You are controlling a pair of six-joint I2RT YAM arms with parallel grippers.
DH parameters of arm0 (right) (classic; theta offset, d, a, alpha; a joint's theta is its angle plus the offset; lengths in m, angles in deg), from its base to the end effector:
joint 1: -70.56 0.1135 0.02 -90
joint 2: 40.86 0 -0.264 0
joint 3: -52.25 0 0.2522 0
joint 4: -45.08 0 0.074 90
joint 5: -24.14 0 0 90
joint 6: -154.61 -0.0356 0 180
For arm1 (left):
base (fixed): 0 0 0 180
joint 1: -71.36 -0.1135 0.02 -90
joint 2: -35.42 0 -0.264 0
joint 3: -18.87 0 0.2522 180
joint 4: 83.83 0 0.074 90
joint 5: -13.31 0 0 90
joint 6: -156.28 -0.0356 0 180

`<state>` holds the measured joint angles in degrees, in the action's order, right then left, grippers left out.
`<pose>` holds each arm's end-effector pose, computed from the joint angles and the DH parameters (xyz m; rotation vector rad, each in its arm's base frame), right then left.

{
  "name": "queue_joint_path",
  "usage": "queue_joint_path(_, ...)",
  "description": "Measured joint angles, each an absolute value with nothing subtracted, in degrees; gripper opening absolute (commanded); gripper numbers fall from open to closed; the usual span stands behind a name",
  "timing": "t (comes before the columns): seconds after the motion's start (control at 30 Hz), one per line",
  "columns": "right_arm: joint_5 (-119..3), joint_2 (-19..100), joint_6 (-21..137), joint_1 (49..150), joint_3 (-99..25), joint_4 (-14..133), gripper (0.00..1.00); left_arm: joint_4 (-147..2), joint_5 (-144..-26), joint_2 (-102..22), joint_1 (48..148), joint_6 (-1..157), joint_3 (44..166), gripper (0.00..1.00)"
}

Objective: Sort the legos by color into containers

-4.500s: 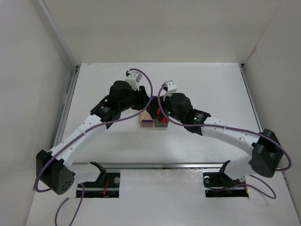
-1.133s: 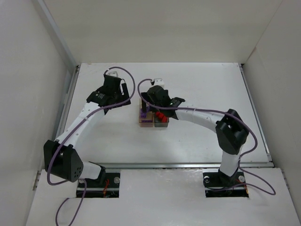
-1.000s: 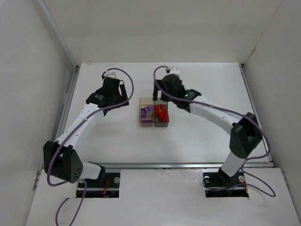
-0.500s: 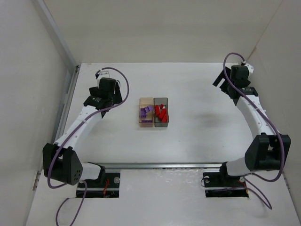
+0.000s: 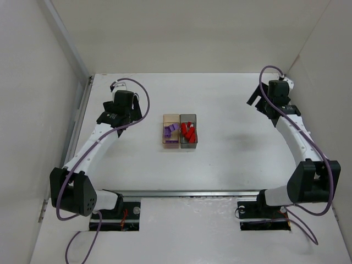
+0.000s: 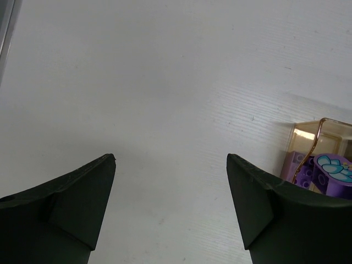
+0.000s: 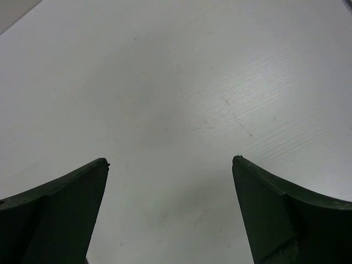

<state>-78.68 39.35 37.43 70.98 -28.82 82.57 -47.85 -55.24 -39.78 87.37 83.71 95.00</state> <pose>0.3146 -0.0056 0.3126 0.6266 2.1003 0.0236 0.2847 -0.0681 0.3113 -0.2356 2.1224 0.0676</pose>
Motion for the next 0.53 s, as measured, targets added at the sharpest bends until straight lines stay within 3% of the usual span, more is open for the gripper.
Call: queue_joint_path(0.53,-77.34,37.40,37.45,70.98,-26.26,81.25,1.00,-48.25,-57.16,-39.82,87.37,83.75,93.38,0.80)
